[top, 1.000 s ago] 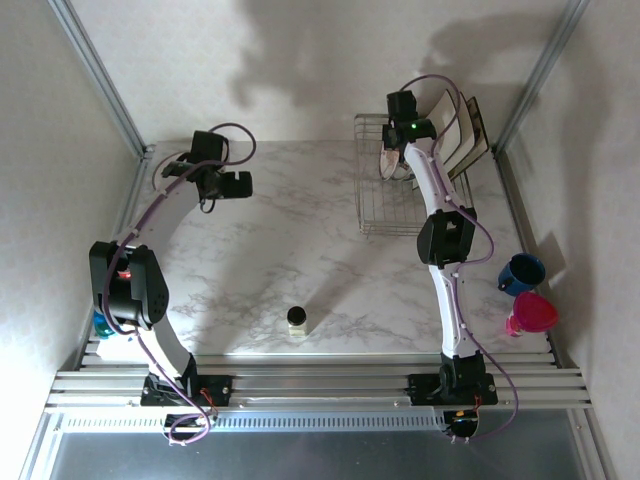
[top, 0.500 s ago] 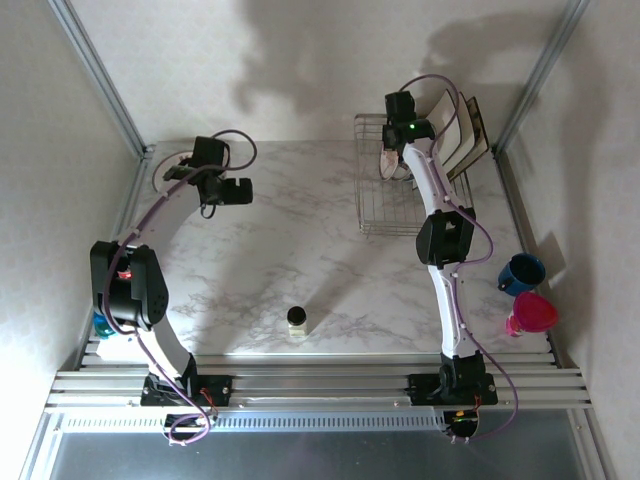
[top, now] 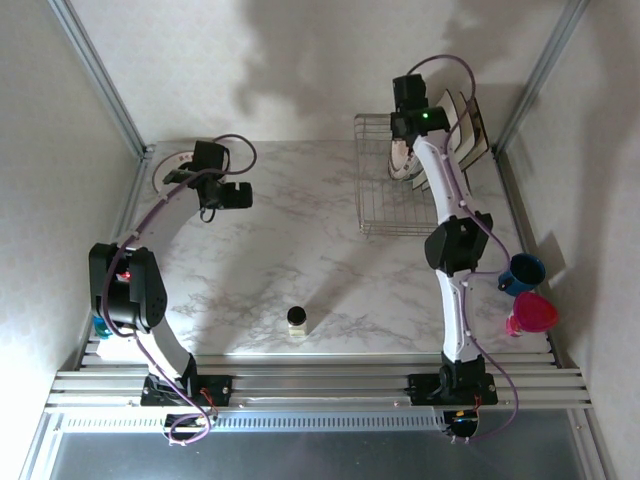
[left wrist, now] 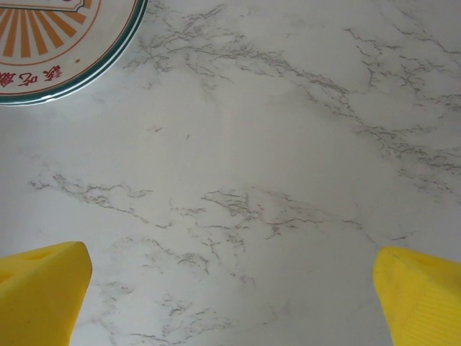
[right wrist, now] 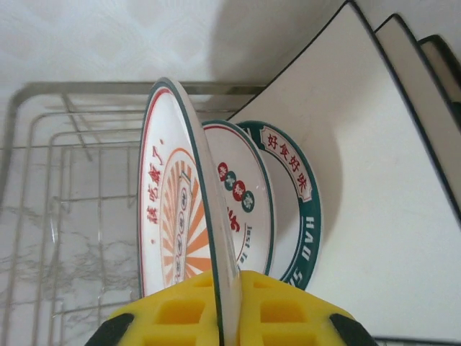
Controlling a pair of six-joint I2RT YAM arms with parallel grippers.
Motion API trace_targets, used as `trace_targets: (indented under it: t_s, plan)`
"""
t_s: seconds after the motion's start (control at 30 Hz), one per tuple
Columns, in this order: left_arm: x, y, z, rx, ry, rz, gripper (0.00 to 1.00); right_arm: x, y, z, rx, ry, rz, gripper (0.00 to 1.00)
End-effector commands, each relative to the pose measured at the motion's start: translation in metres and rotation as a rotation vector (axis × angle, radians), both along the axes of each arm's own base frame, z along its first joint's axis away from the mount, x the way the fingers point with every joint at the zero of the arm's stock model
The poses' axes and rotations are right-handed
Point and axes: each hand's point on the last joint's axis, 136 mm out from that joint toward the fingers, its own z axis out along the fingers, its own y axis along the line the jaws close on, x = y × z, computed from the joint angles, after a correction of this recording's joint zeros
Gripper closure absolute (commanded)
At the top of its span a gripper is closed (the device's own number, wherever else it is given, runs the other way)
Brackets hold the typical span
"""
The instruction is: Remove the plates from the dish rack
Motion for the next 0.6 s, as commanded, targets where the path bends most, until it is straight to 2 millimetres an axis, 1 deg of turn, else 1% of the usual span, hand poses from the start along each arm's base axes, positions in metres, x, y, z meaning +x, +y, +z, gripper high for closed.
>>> trace_targets:
  t_s: [0.0, 0.2, 0.33, 0.43, 0.57]
  plan:
    - [-0.003, -0.005, 0.011, -0.018, -0.028, -0.008, 0.00, -0.026, 0.018, 0.052, 0.035, -0.086, 0.047, 1.00]
    - [0.000, -0.005, 0.010, -0.020, -0.028, -0.002, 0.00, -0.058, 0.028, 0.062, 0.057, -0.091, 0.086, 1.00]
    - [0.003, -0.007, 0.011, -0.028, -0.029, -0.005, 0.01, -0.082, 0.034, 0.064, 0.134, -0.089, 0.125, 1.00]
    - [0.005, -0.009, 0.013, -0.042, -0.037, -0.014, 0.01, -0.103, 0.044, 0.063, 0.258, -0.104, 0.199, 1.00]
    - [0.007, -0.014, 0.014, -0.061, -0.045, -0.027, 0.00, -0.130, 0.063, 0.055, 0.561, -0.089, 0.335, 1.00]
